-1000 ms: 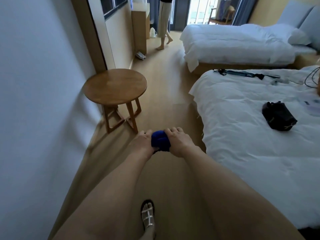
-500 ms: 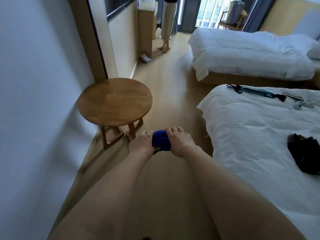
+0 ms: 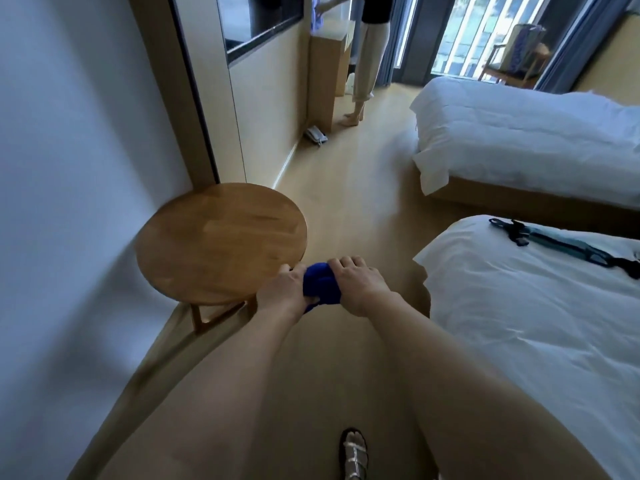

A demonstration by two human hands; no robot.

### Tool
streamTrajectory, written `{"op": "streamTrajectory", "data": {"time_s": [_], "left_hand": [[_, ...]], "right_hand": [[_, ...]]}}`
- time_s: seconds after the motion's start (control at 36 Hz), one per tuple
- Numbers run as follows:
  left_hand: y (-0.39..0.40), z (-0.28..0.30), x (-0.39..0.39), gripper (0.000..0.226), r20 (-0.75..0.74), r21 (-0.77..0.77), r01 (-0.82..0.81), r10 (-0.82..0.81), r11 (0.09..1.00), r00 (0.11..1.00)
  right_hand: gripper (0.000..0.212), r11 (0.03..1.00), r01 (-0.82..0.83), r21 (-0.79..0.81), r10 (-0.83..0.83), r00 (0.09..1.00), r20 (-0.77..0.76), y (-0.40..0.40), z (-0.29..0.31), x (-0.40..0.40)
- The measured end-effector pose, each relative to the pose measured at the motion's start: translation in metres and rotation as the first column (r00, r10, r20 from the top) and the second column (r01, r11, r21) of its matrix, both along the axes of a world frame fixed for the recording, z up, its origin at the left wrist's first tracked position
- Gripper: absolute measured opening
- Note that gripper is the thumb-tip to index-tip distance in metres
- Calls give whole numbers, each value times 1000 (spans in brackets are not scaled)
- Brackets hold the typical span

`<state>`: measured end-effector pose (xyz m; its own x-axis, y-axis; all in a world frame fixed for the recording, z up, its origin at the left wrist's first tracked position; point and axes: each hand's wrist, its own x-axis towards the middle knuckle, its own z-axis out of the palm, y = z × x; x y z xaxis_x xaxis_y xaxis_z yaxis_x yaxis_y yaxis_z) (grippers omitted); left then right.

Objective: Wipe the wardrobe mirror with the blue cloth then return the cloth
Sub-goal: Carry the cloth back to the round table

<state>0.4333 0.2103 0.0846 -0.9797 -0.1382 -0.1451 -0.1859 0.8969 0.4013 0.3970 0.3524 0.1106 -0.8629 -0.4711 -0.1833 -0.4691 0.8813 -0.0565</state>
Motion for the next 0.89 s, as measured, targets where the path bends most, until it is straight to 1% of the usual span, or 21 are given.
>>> {"op": "streamTrajectory", "data": {"time_s": [0.22, 0.42, 0.58, 0.75, 0.89], "left_hand": [[46, 8, -115, 46, -45, -11, -75, 75, 997, 996], [56, -9, -186, 43, -16, 15, -143, 143, 990, 990], [43, -24, -227, 48, 1, 20, -211, 211, 977, 977], [10, -34, -276, 44, 43, 13, -290, 289, 957, 956], [-18, -39, -325, 44, 24, 7, -318, 318, 948, 948]], "right_hand": [[59, 997, -67, 33, 66, 998, 14, 41, 14, -127], [59, 991, -129, 40, 128, 991, 32, 48, -2, -206], [58, 975, -217, 46, 215, 976, 32, 29, -18, -260], [56, 949, -307, 74, 305, 952, 29, -8, -28, -318], [56, 934, -349, 78, 348, 937, 25, -39, -27, -368]]}}
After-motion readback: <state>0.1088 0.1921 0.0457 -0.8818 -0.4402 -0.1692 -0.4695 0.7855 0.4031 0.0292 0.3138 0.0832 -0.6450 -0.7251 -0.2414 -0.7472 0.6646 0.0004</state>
